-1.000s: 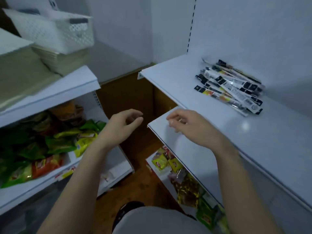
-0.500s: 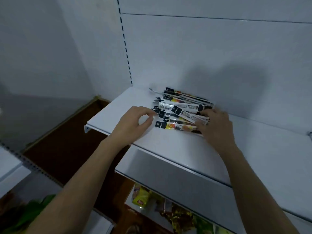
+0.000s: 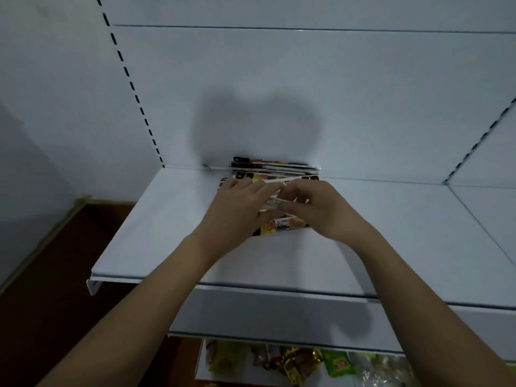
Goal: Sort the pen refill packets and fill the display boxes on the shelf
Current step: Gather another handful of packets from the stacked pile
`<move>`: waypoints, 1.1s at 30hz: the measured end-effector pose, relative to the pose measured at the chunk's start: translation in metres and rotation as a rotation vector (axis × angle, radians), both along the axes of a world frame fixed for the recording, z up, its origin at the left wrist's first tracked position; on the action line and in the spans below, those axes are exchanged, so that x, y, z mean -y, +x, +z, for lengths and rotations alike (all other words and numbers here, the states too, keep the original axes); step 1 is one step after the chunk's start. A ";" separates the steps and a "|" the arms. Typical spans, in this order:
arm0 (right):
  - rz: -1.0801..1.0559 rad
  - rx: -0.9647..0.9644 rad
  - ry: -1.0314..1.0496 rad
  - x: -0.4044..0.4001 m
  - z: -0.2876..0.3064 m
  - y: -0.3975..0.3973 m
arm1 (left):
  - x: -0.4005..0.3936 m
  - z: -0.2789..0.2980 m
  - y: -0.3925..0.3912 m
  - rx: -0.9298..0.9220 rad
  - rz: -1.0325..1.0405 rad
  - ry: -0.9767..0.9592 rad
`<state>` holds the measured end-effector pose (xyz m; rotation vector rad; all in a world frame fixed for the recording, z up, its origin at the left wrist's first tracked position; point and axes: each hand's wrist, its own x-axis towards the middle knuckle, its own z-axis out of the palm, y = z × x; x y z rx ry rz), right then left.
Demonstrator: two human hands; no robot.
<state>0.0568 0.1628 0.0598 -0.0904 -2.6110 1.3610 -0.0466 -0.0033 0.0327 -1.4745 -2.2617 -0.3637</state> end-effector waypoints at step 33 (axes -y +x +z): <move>-0.028 -0.100 -0.120 0.026 -0.039 0.011 | 0.024 -0.037 0.010 -0.164 0.033 0.136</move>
